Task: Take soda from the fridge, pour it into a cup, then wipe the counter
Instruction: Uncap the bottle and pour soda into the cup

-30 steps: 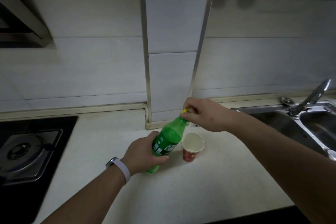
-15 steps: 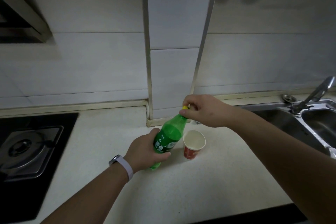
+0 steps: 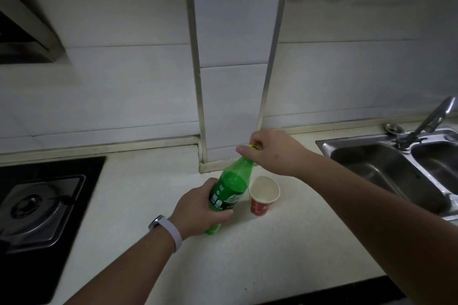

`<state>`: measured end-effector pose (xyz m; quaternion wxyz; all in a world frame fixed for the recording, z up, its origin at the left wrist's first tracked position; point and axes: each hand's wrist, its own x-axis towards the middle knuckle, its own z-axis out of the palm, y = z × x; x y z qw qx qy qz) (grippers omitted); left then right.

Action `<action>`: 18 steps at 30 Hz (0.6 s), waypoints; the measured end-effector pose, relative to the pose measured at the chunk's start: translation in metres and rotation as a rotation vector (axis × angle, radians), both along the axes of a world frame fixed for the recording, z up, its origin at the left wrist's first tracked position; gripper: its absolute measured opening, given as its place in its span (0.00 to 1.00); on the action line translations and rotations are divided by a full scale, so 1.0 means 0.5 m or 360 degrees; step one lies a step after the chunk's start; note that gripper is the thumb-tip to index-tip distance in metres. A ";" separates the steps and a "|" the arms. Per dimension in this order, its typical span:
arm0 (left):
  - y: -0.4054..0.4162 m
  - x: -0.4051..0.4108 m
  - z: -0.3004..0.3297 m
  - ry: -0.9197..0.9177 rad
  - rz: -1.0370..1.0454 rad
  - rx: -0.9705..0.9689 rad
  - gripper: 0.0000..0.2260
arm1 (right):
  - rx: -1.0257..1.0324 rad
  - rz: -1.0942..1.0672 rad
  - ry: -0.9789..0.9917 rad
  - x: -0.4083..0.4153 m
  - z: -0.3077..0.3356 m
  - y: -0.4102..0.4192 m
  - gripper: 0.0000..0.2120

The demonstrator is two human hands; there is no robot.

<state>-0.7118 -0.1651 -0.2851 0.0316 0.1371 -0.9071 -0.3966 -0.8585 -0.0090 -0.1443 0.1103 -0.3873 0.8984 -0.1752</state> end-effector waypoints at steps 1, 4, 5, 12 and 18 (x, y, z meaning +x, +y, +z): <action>0.000 0.001 -0.001 -0.0005 -0.0005 -0.0006 0.27 | -0.0024 0.0012 -0.0052 -0.001 -0.003 0.004 0.19; 0.002 0.004 -0.004 0.0002 0.0010 0.0031 0.26 | -0.0222 0.0089 -0.0352 0.000 -0.007 0.015 0.10; 0.003 0.004 -0.005 0.0006 0.0025 0.0051 0.27 | -0.0275 0.0087 -0.0425 0.000 -0.007 0.017 0.12; 0.017 0.004 -0.006 -0.0024 -0.0011 0.0068 0.28 | -0.0310 -0.0181 -0.0263 0.000 -0.023 0.012 0.16; 0.017 0.007 -0.013 -0.0018 0.0027 0.0093 0.29 | -0.0554 -0.0016 -0.0439 0.004 -0.019 0.027 0.09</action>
